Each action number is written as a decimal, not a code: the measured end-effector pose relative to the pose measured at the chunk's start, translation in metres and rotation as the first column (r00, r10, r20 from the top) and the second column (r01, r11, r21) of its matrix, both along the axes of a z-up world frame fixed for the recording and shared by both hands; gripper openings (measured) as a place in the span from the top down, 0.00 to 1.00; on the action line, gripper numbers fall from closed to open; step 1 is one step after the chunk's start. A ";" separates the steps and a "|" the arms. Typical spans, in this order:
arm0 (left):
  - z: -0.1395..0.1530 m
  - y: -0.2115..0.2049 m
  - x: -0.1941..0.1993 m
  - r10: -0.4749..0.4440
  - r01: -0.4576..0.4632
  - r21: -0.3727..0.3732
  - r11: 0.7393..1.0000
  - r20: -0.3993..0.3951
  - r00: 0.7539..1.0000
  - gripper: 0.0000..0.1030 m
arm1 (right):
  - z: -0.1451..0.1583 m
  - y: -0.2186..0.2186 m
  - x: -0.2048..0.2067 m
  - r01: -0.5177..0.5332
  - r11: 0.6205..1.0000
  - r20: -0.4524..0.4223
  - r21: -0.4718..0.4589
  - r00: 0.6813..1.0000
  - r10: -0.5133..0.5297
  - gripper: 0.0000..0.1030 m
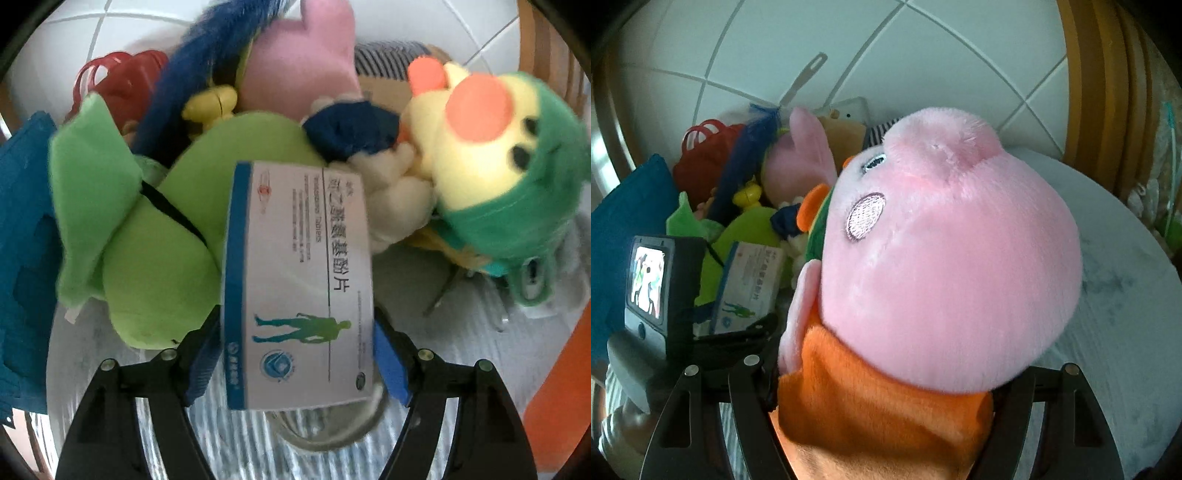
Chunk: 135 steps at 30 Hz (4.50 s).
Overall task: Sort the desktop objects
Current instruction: 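Carry the pig plush and paracetamol box toward the blue crate with both tools, then open both tools to drop the pig plush and paracetamol box into the crate, then move both tools back over the table toward the remaining toys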
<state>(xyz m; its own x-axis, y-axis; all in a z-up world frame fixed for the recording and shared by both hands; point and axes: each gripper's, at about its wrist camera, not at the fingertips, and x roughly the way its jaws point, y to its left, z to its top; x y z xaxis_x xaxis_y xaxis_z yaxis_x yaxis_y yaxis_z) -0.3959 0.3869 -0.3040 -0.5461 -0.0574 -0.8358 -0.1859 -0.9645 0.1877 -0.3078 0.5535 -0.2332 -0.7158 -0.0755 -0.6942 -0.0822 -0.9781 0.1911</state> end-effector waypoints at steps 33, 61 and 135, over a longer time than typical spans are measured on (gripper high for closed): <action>0.246 -0.209 0.173 0.292 -0.213 0.234 0.949 -0.385 0.876 0.31 | 0.192 -0.195 0.042 -0.363 0.926 -0.277 0.098 0.884 0.376 0.26; 0.359 -0.640 0.079 0.451 -0.415 0.186 0.891 -0.470 0.758 0.31 | 0.344 -0.608 -0.074 -0.541 0.814 -0.500 0.209 0.656 0.565 0.26; 0.272 -0.338 0.116 0.068 0.002 0.212 0.977 -0.323 0.944 0.06 | 0.237 -0.256 0.054 -0.139 0.977 -0.218 0.164 0.961 0.173 0.00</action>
<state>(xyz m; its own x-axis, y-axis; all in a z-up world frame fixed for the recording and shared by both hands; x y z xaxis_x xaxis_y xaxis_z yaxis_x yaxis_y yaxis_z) -0.2801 0.0486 -0.0319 -0.7914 0.0749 -0.6067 -0.1156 -0.9929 0.0282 -0.2534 0.2976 0.0035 -0.8443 -0.1093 -0.5247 0.1029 -0.9938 0.0415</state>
